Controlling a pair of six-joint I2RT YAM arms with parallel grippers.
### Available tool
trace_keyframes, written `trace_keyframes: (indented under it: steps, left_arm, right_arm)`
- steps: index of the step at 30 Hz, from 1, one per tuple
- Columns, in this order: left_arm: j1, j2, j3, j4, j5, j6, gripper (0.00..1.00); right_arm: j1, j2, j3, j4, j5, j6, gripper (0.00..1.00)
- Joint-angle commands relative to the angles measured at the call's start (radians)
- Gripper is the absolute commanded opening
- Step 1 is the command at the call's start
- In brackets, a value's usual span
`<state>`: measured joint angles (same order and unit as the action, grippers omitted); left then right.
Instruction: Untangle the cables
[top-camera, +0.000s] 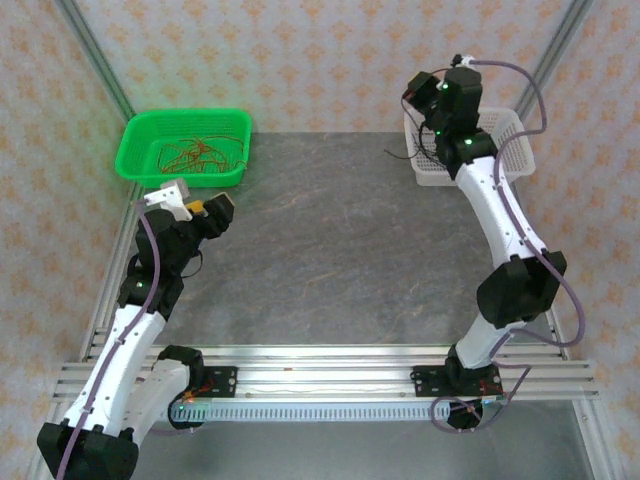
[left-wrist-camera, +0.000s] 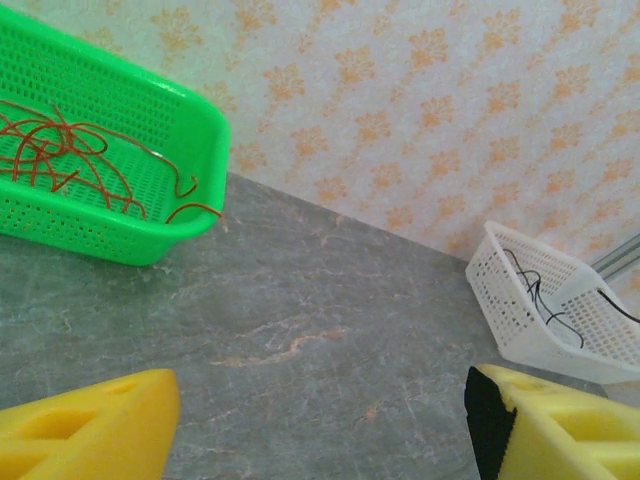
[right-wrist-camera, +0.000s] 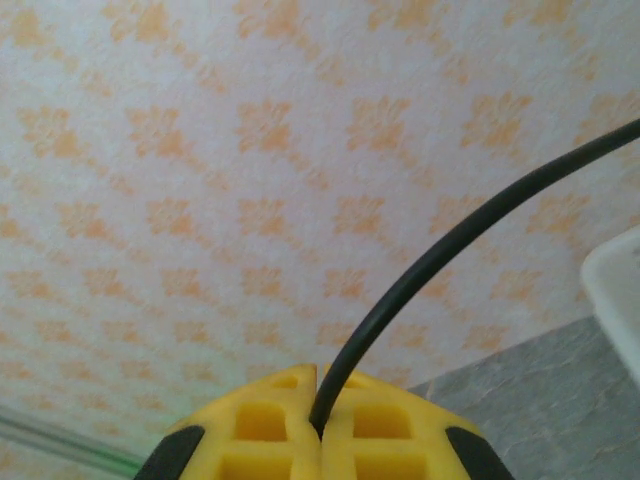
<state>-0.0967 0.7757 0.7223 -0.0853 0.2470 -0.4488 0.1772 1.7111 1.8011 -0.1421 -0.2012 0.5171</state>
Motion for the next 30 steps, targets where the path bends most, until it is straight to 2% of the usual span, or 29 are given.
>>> trace_keyframes:
  steps: [1,7,13,21,30]
  left_arm:
    - [-0.005,-0.027,-0.004,0.047,0.025,-0.017,0.76]
    - [-0.006,-0.054,-0.006,0.044,0.033,-0.013,0.76]
    - [-0.006,-0.067,-0.005,0.034,0.035,-0.018,0.76]
    - [-0.006,-0.069,0.012,0.016,0.029,-0.029,0.76]
    - [-0.007,-0.069,0.010,0.009,0.017,-0.041,0.76]
  right_arm:
    - [-0.074,0.079,0.085,-0.074,-0.074,-0.048,0.00]
    - [-0.194,0.258,0.264,-0.094,-0.161,-0.052,0.00]
    - [-0.251,0.432,0.384,-0.086,-0.213,-0.043,0.00]
    - [-0.293,0.604,0.459,-0.053,-0.225,-0.006,0.00]
    - [-0.301,0.715,0.441,-0.080,-0.215,0.011,0.00]
